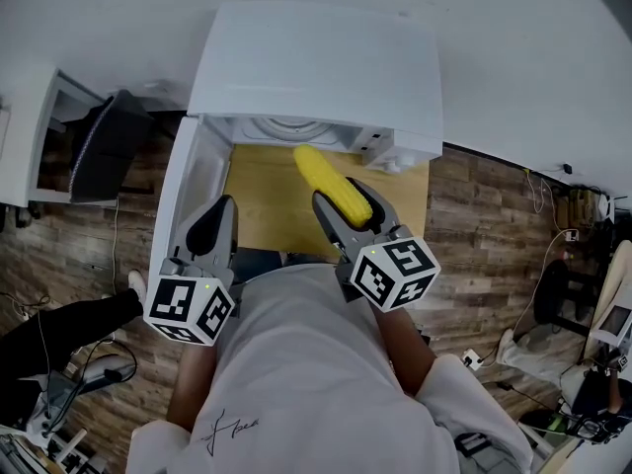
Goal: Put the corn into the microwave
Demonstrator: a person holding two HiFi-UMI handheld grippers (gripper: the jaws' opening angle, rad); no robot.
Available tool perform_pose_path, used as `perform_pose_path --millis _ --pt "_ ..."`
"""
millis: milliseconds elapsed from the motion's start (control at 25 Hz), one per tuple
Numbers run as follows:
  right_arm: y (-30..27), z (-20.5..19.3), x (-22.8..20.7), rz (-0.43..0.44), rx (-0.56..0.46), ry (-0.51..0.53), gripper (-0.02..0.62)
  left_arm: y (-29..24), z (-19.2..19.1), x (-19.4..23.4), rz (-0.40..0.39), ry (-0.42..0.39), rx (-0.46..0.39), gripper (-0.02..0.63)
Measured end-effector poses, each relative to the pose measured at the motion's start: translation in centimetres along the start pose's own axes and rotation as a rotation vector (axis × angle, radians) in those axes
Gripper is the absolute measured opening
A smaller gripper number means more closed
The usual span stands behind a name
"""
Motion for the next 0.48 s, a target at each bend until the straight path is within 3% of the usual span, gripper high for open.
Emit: perform_pose_path --millis 480 --pt "-1.8 -0.9 -1.3 -0.025 0.008 0.003 0.261 -1.5 0.6 0.2 -0.029 -0.013 0.028 -0.003"
Point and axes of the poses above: the fingertips, and each gripper's own axes: y backward along the fingers, x to its left, z out of its top, the point moved 8 cm from there along y, backward along the fingers, and after that the axes turned 4 degrees about z, right-handed, at the moved point
